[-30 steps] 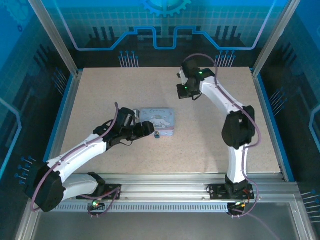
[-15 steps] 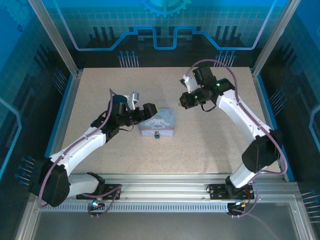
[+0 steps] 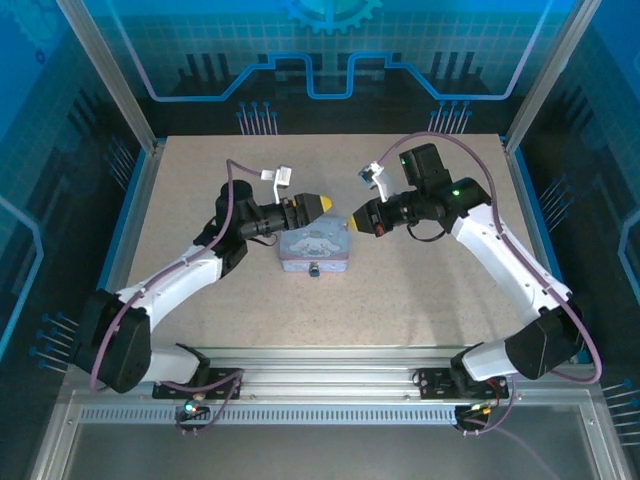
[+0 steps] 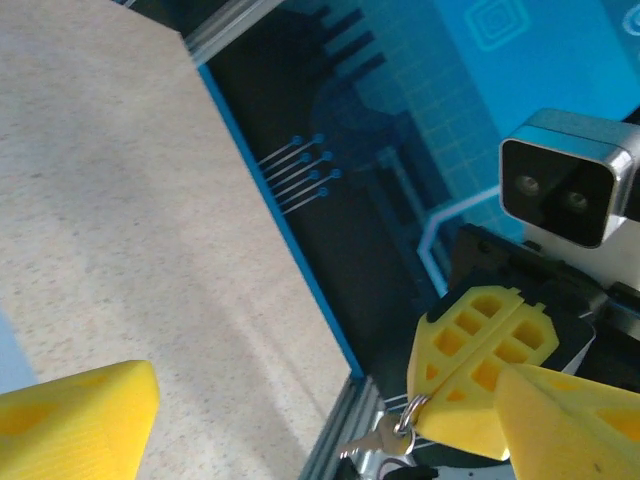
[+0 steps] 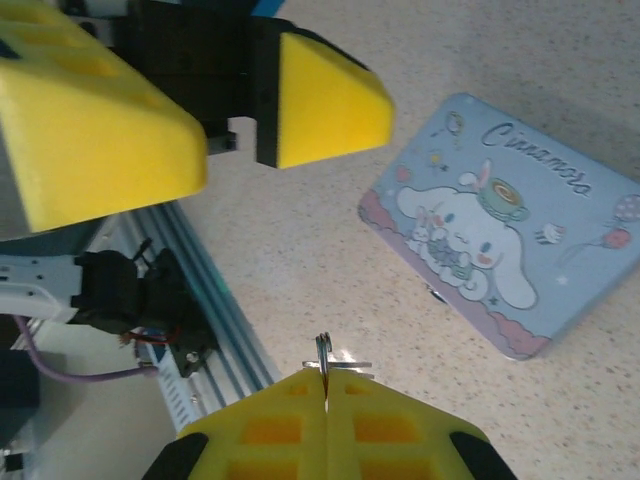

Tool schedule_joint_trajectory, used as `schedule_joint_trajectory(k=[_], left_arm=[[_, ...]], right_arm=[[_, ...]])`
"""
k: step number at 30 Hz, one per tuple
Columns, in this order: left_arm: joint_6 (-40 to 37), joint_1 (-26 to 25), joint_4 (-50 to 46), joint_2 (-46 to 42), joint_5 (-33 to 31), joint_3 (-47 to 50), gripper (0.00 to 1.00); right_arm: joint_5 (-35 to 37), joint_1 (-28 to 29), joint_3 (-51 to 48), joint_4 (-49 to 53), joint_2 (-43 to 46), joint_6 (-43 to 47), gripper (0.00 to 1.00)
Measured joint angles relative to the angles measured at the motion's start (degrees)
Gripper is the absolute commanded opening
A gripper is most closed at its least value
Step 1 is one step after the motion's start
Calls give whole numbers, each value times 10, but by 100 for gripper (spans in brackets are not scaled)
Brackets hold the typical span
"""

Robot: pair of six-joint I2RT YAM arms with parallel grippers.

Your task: Unlock a padlock with a key

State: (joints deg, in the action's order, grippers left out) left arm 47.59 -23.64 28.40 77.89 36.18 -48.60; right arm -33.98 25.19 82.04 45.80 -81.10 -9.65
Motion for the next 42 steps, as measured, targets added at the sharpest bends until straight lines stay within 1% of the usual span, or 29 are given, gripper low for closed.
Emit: schedule_joint_trajectory(k=[6,9,11,13,14,24,25,27,34,38,39,41,42], left_arm=[[20,-20,63,12,36,3,75],[23,-28,81,12,47,7,71],[26,-31,85,12,55,11,65],[33,-33,95,12,60,16,64],[35,-34,99,12,63,18,61],[47,-43,116,12,72,27,42],[48,-44,118,12,72,27,38],[50,-45,121,12,72,27,36],[50,-47,127,12,74,27,24],[50,-47,127,12,74,27,21],[50,-47,127,12,74,27,23],[48,-47,128,12,74,27,37],[48,-47,129,12,74,28,39]], right_arm=[[-29,0,0,-16,0,-13,0],[-38,0,0,-25,0,-21,0],[-43,0,0,-34,0,-27,0],[-46,-1,0,-41,0,-33,0],[-47,-1,0,-44,0,-35,0],[-55,-1,-3,-61,0,-50,0],[-55,-1,-5,-61,0,-52,0],[-55,-1,-8,-63,0,-53,0],[-56,-3,-15,-65,1,-54,0],[-60,-5,-16,-69,4,-58,0],[-60,-5,-16,-69,4,-58,0],[-62,-6,-18,-72,5,-60,0],[-62,-6,-18,-73,5,-60,0]])
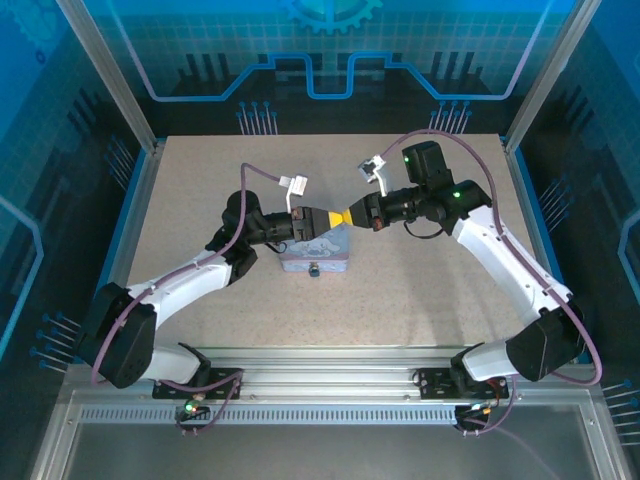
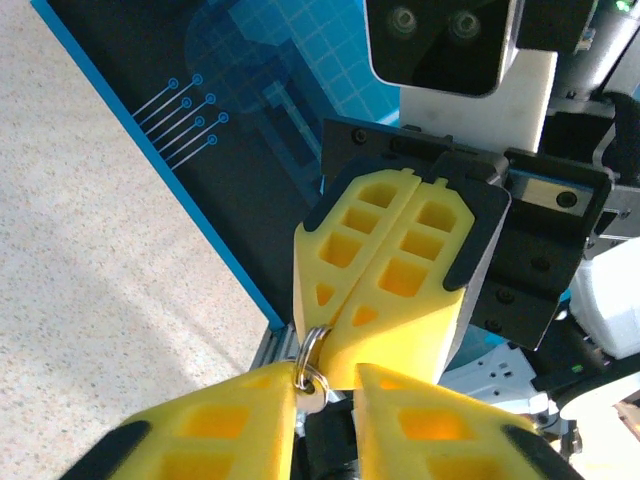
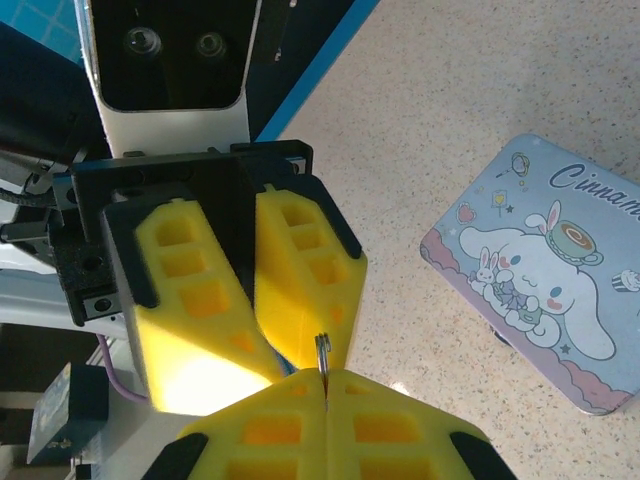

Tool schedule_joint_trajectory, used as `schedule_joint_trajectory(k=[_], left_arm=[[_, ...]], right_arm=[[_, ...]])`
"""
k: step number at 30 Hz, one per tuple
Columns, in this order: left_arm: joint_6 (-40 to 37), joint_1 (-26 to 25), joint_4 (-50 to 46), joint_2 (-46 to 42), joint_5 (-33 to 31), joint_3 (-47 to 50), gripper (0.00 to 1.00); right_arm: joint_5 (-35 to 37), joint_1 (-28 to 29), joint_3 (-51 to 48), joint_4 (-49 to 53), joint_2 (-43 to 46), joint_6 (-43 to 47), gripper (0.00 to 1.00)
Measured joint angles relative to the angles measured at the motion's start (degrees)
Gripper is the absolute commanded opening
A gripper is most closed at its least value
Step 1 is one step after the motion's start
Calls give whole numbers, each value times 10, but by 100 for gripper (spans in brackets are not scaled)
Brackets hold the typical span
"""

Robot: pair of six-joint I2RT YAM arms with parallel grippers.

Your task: Unlock a padlock with a key

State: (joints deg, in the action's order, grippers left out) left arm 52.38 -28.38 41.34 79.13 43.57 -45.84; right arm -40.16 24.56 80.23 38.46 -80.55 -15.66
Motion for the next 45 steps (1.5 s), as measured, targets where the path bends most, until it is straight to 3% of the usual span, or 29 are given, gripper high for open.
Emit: schedule_joint_trajectory(k=[4,12,24,45], left_arm=[[2,-2,1,0,-2,1,45],[2,-6,2,5,-4,1,48],[-2,-15,3,11,-4,1,24],[-30,-15,-50,-6,-7,1,13]], right_arm=[[-6,-2,-4,-2,0,0,0],[-14,-2,-14,-11,2,-9,0],[-18,-12,-19,-21,7,-15,1],[-24,-21,-31,-21,19,-15,1]])
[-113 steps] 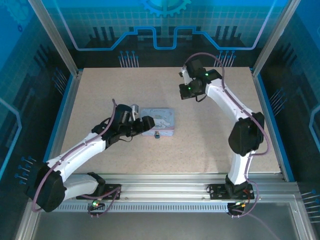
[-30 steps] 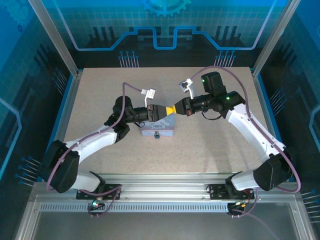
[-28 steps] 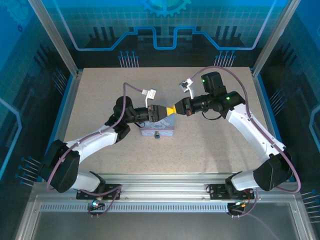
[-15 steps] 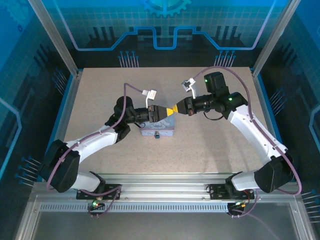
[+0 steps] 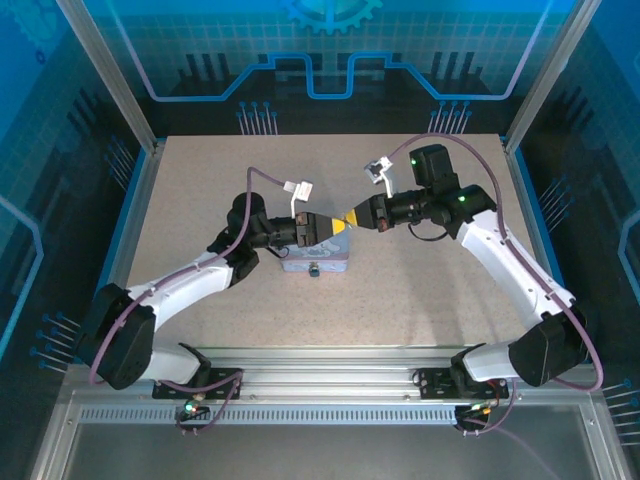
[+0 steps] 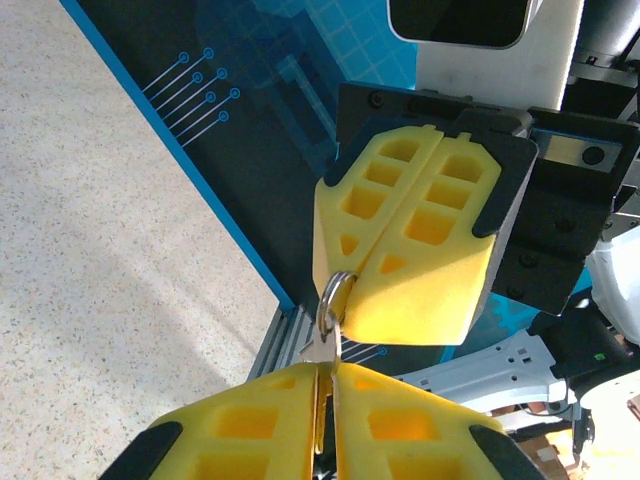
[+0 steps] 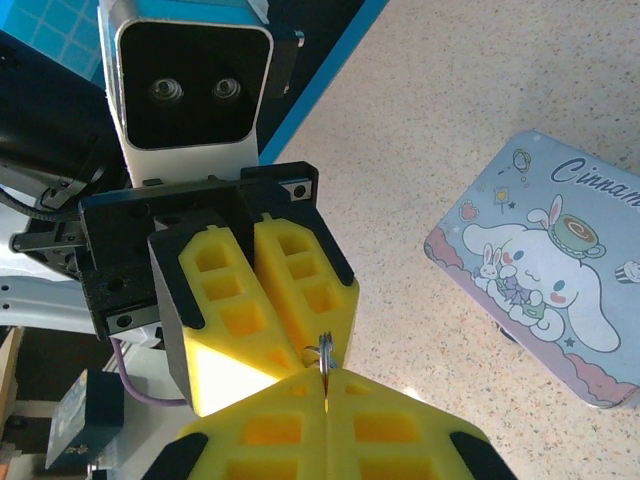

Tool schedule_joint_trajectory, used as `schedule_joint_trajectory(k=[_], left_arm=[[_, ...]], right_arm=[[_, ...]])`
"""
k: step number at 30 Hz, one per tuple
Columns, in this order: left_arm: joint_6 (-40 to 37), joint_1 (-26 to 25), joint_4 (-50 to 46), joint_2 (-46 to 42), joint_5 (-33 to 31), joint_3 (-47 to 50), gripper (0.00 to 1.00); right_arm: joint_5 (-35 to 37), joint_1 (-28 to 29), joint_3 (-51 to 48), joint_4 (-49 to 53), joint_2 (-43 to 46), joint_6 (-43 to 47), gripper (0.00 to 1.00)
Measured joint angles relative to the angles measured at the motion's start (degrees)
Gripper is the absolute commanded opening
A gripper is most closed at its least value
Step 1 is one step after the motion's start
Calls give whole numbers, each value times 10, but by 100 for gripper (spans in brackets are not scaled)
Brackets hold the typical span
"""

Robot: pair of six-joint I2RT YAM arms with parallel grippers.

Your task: Unlock a padlock with a key

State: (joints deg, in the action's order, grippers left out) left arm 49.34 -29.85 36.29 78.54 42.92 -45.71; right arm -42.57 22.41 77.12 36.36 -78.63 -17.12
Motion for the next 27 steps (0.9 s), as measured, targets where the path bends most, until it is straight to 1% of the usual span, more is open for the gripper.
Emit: schedule_joint_trajectory(k=[2,8,13,17,20,22,27], left_arm=[[-3,0,-7,-4,-2,0,12],[-17,0,-20,-11,-6,2,0],[-19,0,-28,-11,-7,2,0],[-34,0,-63,-12,-9,-2,0],[-64,-2,-133,-14,-16,-25,0],[-93,-2,-209,-15,-23,-55,0],[-179,-2,-397,-15,-45,-147,0]], right_arm=[[-1,-4,0,0,2,0,1],[-6,-7,-4,0,4,0,1],[-11,-8,-11,-5,4,0,1],[-12,-12,-28,-9,5,0,8],[-11,-20,-50,-14,11,3,18],[-3,-30,-66,-16,17,7,28],[32,-41,-109,-26,33,4,39]])
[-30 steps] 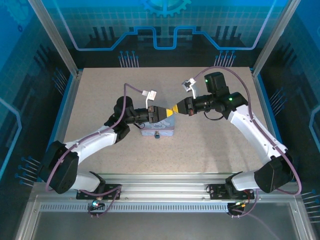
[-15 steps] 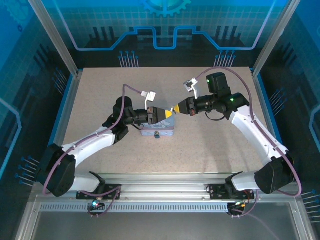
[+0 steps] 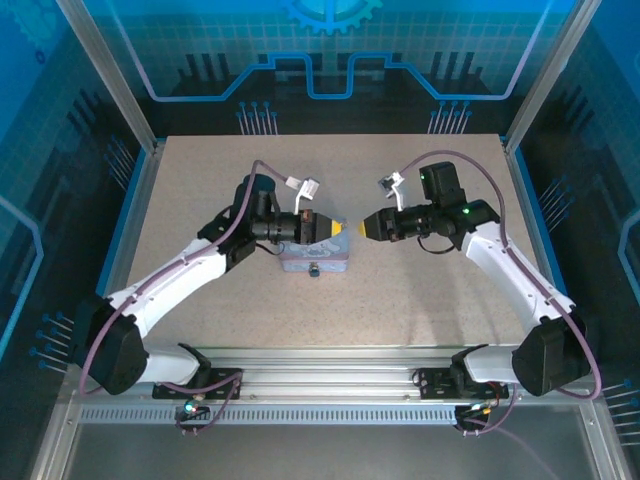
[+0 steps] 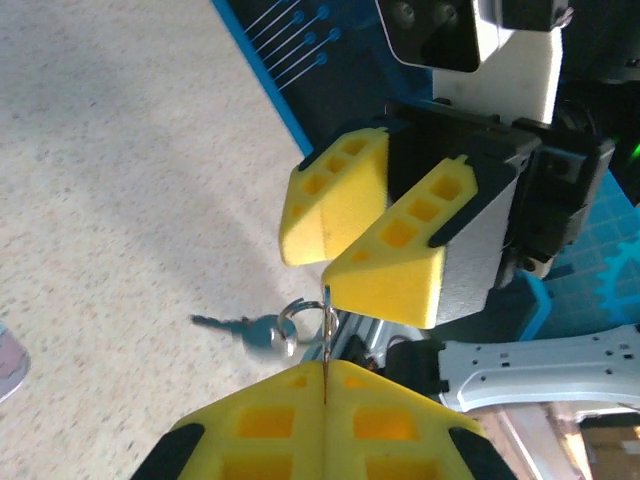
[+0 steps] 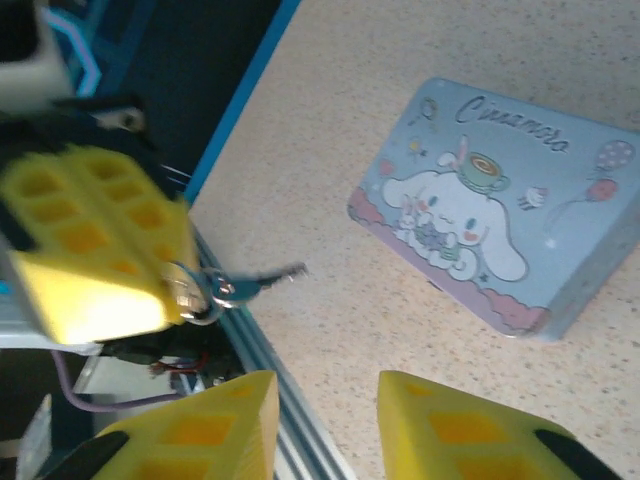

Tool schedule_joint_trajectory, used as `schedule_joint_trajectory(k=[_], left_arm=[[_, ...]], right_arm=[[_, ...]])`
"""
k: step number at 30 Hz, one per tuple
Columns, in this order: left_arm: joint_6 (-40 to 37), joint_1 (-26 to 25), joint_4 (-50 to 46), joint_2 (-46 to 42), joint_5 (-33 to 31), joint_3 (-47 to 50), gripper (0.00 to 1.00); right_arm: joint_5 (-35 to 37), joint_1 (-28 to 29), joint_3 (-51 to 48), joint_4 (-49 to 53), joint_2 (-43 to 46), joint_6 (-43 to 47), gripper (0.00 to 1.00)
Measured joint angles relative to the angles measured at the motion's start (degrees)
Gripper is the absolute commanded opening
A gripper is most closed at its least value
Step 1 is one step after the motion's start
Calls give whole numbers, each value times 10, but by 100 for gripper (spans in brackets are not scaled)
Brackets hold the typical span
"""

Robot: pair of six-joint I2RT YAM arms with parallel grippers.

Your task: Unlock a padlock with a key

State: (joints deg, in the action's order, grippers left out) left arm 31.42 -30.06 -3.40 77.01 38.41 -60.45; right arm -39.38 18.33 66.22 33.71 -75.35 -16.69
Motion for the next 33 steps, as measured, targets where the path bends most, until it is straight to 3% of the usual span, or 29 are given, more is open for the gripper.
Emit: schedule_joint_trajectory(k=[7,14,20,24,33], left_arm=[[-96,0,-210,26,-25,-100,0],[-152,0,-326,60,-25,-133,0],[-169,-1,-341,60,0,-134,0],[-170,-2,-337,59,20,-134,0],[-168,-2,-310,37,40,-133,0]], right_arm=[[29,0,-68,-71,12,-30,49],[-40,-2,-118,-210,11,-94,51],[-93,3,-151,-317,12,-142,55],[-121,21,-155,-369,14,-155,51],[-154,44,-158,-381,16,-145,47]])
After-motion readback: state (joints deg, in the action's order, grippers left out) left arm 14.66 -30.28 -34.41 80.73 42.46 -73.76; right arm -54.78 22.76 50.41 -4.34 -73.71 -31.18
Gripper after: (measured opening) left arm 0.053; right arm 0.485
